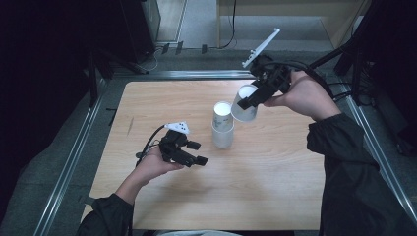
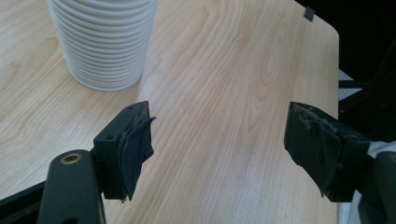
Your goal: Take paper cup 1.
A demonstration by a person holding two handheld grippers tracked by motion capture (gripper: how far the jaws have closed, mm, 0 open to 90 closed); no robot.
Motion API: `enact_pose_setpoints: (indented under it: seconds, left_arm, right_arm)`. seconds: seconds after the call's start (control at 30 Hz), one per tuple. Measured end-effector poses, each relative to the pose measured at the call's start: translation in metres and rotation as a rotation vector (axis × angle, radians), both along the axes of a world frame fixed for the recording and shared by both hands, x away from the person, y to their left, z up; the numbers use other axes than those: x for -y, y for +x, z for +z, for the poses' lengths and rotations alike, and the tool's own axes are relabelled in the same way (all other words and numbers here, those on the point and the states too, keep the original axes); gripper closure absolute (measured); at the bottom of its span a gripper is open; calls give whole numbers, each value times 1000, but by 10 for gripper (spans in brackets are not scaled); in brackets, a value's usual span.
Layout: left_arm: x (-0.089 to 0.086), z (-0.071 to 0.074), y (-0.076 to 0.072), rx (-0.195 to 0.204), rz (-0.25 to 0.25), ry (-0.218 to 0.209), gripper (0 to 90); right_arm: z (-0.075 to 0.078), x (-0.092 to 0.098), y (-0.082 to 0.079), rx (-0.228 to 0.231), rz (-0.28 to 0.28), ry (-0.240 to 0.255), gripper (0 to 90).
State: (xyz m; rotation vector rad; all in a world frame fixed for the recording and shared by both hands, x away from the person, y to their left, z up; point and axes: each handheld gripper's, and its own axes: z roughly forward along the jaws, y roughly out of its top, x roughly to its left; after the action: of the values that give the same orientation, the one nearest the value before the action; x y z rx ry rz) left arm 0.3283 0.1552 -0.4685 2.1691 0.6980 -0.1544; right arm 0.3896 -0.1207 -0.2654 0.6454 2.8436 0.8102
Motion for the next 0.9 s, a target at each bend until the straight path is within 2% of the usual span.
enact_pose_setpoints:
  seconds: [0.13, 0.2, 0.37, 0.57, 0.7, 0.9]
  left_arm:
    - [1, 1, 4, 9, -13, -4, 206]
    - [2, 1, 6, 8, -12, -16, 193]
    - [5, 0, 8, 13, -32, -9, 171]
    - [8, -1, 7, 16, -59, -7, 172]
    - [9, -1, 6, 33, -75, -2, 174]
    - [8, -1, 6, 38, -72, -6, 174]
  right_arm:
    - [-11, 13, -11, -6, 17, 27, 341]
    - [-19, 17, -16, -15, 22, 32, 342]
    - [-42, 23, -25, -35, 36, 37, 341]
    - [-63, 25, -32, -44, 51, 66, 342]
    - [-75, 26, -36, -47, 60, 74, 343]
    - [-92, 25, -42, -51, 73, 94, 343]
